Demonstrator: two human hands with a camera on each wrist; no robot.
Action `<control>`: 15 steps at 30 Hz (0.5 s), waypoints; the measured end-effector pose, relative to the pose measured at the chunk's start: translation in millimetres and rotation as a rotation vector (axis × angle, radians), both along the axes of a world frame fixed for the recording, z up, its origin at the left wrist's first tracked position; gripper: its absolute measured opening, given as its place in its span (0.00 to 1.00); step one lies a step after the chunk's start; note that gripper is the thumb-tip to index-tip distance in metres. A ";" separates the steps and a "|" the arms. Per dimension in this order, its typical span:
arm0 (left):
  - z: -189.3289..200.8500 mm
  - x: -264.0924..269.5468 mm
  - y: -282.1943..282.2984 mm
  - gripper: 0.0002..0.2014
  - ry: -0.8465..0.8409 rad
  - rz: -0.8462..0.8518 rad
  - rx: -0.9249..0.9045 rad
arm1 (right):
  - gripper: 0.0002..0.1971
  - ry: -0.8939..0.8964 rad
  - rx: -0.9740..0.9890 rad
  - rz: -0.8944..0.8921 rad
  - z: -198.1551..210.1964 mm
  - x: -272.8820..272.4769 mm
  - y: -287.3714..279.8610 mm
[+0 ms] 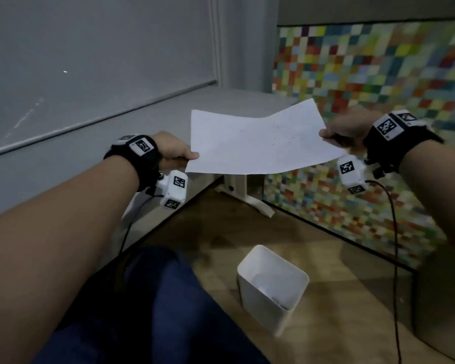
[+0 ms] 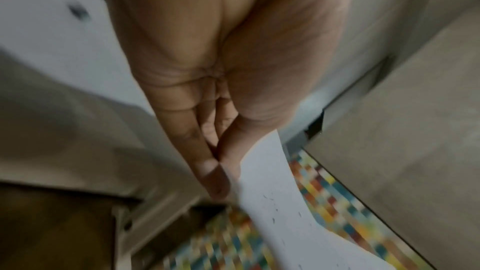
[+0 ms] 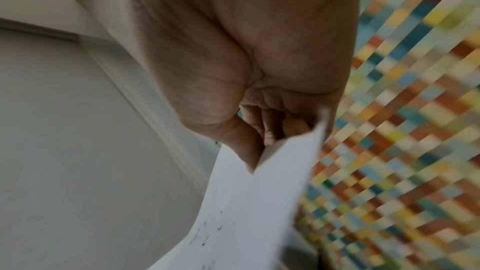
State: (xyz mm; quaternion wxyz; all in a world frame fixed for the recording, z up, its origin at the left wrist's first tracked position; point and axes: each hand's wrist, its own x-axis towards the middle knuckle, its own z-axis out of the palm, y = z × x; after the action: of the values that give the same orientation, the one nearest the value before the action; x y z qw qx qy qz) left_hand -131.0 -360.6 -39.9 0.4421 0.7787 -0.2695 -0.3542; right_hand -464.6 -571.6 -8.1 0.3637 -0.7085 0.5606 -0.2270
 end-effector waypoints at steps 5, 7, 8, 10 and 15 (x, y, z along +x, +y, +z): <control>-41.5 -81.1 -72.7 0.12 0.045 -0.122 -0.019 | 0.16 0.048 0.074 -0.169 -21.8 -95.7 -19.2; -65.7 -106.1 -87.9 0.12 0.068 -0.169 -0.009 | 0.14 0.060 0.104 -0.210 -38.1 -120.5 -23.5; -79.9 -114.0 -92.4 0.10 0.076 -0.171 -0.012 | 0.15 0.080 0.109 -0.217 -47.7 -128.5 -23.7; -108.2 -127.2 -92.2 0.09 0.104 -0.160 -0.011 | 0.18 0.144 0.092 -0.192 -74.3 -140.2 -25.9; -179.4 -107.5 -59.3 0.08 0.156 -0.162 0.111 | 0.05 0.125 0.225 -0.079 -154.4 -121.3 -12.5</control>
State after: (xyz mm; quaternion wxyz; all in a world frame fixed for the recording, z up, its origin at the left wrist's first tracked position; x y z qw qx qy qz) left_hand -238.5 -419.9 -219.3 0.3879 0.7477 -0.2763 -0.4627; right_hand -585.9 -584.1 -162.4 0.3960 -0.6534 0.6314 -0.1324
